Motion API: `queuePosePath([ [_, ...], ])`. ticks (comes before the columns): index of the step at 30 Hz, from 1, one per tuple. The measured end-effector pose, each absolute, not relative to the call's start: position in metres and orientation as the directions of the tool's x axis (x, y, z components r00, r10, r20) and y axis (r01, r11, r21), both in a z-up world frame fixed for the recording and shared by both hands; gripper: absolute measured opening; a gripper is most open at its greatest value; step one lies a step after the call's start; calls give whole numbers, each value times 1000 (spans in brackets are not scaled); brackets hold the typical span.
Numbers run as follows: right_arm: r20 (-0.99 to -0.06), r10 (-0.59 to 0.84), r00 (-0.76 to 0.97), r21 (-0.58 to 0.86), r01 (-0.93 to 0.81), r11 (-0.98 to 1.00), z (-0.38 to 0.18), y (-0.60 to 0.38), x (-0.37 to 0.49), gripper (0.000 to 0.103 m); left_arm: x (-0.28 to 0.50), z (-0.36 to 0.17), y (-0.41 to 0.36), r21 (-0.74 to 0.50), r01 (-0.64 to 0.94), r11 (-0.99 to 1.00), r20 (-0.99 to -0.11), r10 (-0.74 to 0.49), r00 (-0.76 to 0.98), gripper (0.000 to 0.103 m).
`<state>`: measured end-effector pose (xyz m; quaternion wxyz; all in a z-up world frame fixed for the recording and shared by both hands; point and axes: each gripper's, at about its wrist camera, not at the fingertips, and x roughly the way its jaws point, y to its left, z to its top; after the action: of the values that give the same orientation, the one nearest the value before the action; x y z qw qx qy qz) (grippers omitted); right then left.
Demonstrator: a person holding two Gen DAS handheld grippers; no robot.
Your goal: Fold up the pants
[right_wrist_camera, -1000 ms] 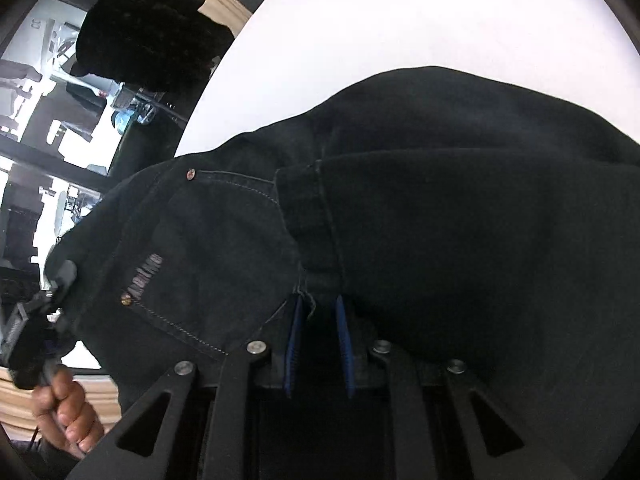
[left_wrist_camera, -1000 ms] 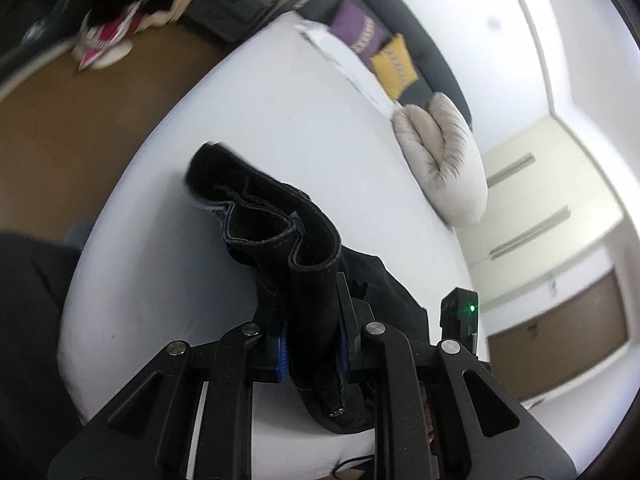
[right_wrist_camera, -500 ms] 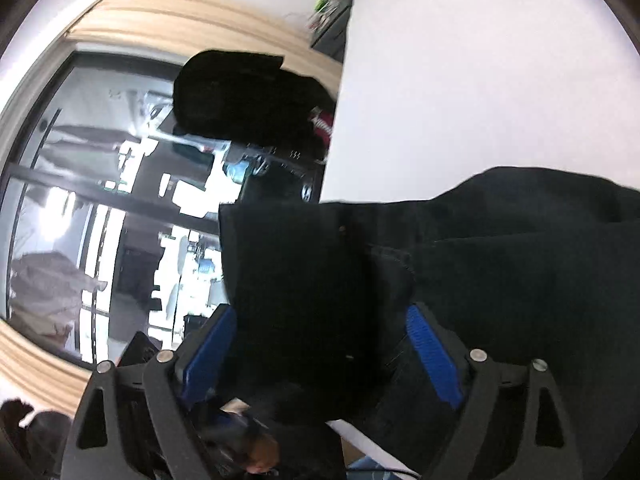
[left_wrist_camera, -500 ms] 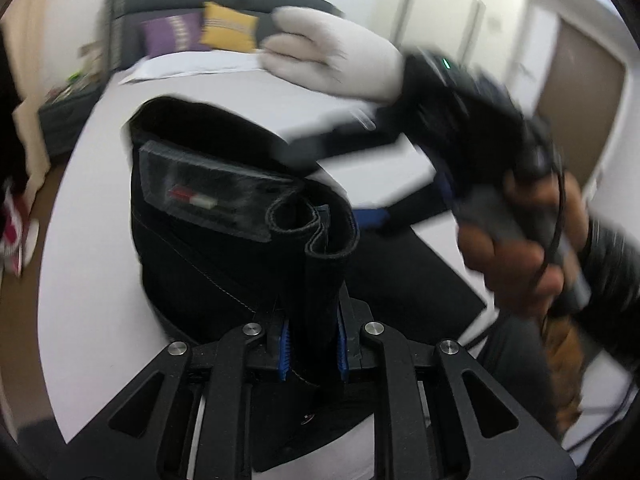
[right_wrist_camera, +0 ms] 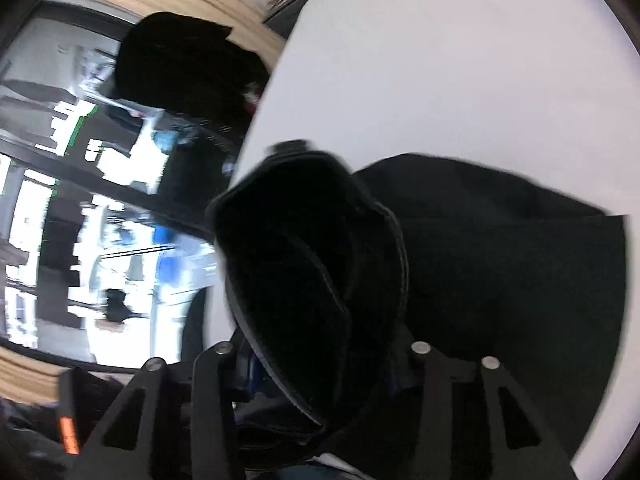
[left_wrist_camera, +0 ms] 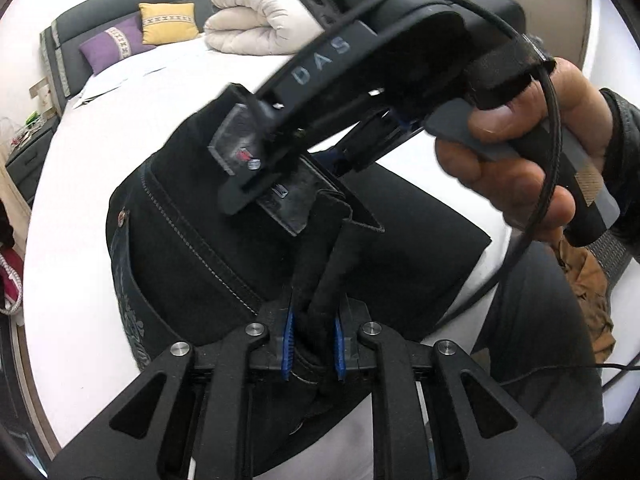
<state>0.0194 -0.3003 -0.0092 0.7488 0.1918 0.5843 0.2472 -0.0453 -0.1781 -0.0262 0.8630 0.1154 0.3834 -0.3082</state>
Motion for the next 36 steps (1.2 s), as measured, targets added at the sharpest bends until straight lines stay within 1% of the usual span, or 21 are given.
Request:
queuePosePath([
  [5, -818, 515, 255, 504, -115, 856, -7, -334, 5, 19, -44, -38, -207, -35, 673, 739, -742, -470, 478, 12],
  [7, -820, 504, 273, 497, -98, 862, -9, -350, 4, 17, -42, -39, -223, -37, 694, 719, -742, -485, 463, 12],
  [11, -820, 493, 292, 493, -78, 866, -5, -383, -2, 15, -40, -39, -251, -41, 731, 681, -746, -508, 431, 12],
  [17, -819, 500, 281, 508, -49, 860, -16, -412, 3, 15, -32, -53, -293, -38, 759, 650, -769, -504, 394, 12],
  [19, -812, 512, 279, 524, -35, 851, -20, -414, 7, 15, -29, -53, -300, -37, 761, 648, -775, -499, 387, 12],
  [24, -805, 535, 256, 552, -8, 834, -42, -411, 8, 15, -20, -75, -319, -39, 759, 650, -802, -473, 363, 12],
  [28, -777, 565, 279, 594, 27, 804, -60, -421, 2, 15, -16, -83, -329, -30, 760, 649, -809, -463, 363, 12],
  [30, -763, 578, 291, 610, 25, 792, -66, -426, -1, 14, -13, -84, -325, -26, 758, 652, -811, -457, 365, 14],
  [32, -731, 615, 295, 651, 31, 759, -72, -430, -2, 16, -10, -82, -315, -44, 752, 657, -809, -466, 359, 16],
  [33, -716, 631, 299, 671, 44, 741, -73, -434, -4, 17, -9, -77, -311, -67, 750, 658, -806, -479, 349, 21],
  [36, -716, 611, 338, 664, 59, 746, -61, -441, -14, 31, -7, -60, -289, -170, 738, 653, -791, -537, 293, 22],
])
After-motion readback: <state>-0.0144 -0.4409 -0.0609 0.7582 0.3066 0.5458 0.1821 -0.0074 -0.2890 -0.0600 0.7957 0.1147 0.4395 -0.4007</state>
